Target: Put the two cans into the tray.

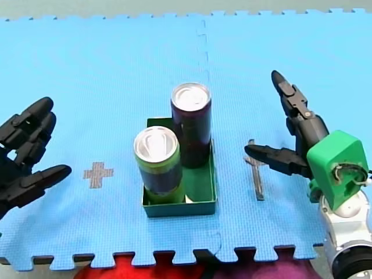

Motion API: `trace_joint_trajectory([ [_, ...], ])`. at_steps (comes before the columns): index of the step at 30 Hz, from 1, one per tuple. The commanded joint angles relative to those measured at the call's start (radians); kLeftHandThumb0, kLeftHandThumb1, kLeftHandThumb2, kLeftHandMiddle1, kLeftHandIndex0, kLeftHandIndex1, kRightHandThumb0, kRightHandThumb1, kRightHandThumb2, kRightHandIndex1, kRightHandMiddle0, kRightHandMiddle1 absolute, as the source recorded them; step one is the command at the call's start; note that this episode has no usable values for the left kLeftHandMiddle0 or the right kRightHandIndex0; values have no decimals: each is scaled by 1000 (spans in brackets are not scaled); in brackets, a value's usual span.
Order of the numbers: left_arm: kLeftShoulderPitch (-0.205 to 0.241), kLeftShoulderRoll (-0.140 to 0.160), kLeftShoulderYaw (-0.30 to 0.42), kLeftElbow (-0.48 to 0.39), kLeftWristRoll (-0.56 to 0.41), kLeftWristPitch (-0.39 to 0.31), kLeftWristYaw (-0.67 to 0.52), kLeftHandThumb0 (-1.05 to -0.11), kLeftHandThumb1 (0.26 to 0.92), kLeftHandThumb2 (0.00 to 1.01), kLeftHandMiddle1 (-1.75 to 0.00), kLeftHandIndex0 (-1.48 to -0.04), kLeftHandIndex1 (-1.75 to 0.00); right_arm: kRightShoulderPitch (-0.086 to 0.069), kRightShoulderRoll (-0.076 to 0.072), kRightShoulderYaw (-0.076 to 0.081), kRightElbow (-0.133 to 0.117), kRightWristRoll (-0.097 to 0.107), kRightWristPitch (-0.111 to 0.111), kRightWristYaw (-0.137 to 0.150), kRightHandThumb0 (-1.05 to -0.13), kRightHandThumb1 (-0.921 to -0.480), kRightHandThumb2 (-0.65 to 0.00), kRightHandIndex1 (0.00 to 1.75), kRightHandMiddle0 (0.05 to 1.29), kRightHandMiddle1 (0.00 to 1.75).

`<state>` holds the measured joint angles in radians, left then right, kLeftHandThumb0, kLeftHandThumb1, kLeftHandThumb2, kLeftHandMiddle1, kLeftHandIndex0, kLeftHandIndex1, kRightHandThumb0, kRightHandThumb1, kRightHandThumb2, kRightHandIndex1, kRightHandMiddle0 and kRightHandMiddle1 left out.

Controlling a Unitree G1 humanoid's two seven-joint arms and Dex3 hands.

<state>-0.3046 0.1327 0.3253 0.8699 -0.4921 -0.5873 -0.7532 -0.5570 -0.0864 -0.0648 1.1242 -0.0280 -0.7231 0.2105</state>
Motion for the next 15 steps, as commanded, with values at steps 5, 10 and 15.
trace_joint_trajectory([
  [5,-35,0,36,68,2,-24,-29,-968,671,0,-16,-461,-13,6,6,1,-10,7,-5,7,-637,-778,-3,0,154,2],
  [10,-45,1,41,86,13,-28,-44,-940,664,0,-12,-472,-9,12,12,7,-19,2,-5,4,-654,-785,-4,0,157,2],
  [15,-53,8,39,98,45,-66,-38,-942,682,7,-9,-481,-7,15,14,10,-22,1,-3,5,-662,-791,-4,0,159,2],
])
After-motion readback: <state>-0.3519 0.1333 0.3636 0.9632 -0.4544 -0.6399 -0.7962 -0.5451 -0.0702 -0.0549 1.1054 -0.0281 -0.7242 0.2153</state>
